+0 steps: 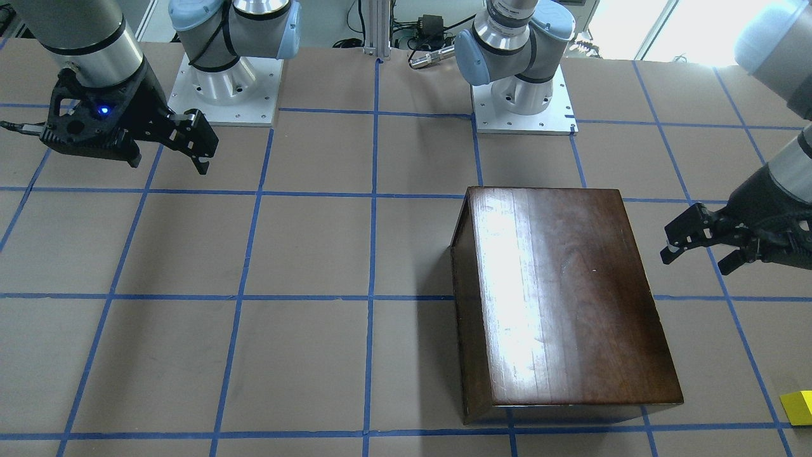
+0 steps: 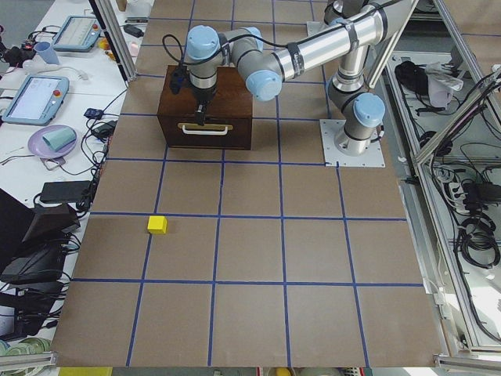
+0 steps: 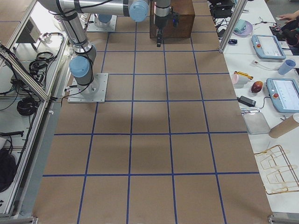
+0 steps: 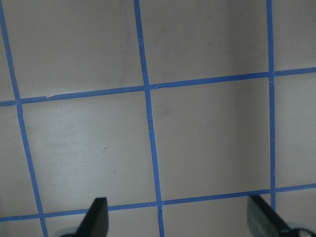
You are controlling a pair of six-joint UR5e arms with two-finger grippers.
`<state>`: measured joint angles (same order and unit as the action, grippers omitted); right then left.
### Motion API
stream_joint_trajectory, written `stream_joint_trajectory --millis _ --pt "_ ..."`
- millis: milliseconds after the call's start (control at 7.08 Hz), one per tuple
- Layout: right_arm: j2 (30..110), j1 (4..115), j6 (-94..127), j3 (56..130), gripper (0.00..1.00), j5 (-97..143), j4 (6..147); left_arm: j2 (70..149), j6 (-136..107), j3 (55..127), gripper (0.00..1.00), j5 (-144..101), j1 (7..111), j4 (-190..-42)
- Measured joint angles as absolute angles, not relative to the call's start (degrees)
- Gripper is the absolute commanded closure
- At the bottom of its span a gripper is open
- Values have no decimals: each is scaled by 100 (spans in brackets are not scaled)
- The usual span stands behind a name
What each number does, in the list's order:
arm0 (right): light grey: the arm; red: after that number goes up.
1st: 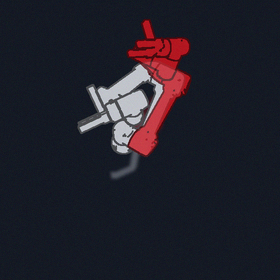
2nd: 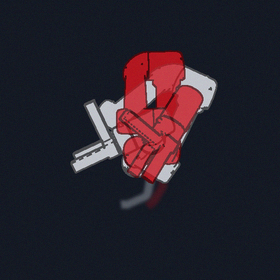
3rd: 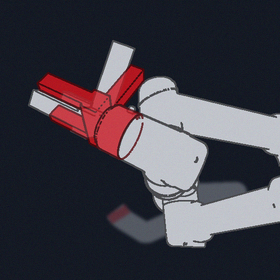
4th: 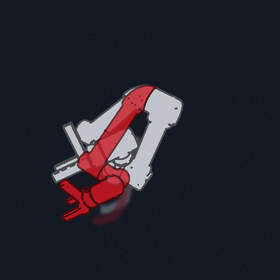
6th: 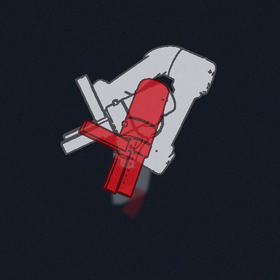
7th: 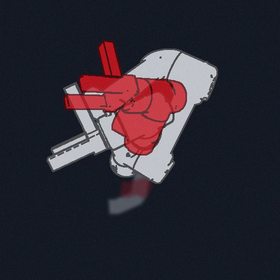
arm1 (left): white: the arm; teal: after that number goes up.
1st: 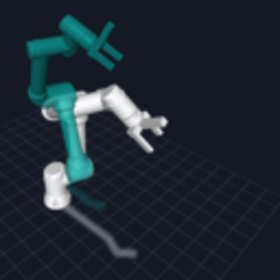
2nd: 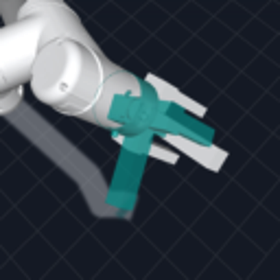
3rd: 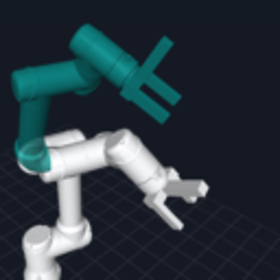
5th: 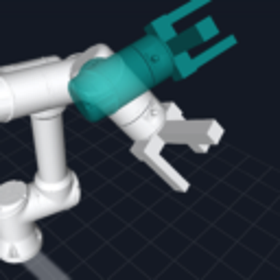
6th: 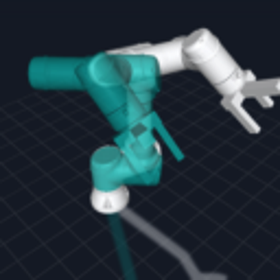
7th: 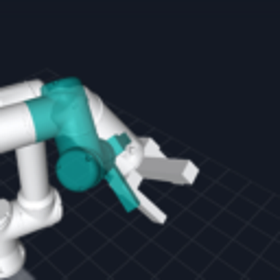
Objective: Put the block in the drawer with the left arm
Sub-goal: 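Move the left gripper down beside the cabinet to the white drawer handle, then hook the white handle with the left gripper and start pulling outward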
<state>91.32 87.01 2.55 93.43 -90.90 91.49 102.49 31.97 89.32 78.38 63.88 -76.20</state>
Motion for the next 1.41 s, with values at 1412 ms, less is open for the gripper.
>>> stream_joint_trajectory --millis 1412 --pt "9132 8701 255 9343 0 -9088 9149 11288 3560 8996 0 6926 5854 -7717"
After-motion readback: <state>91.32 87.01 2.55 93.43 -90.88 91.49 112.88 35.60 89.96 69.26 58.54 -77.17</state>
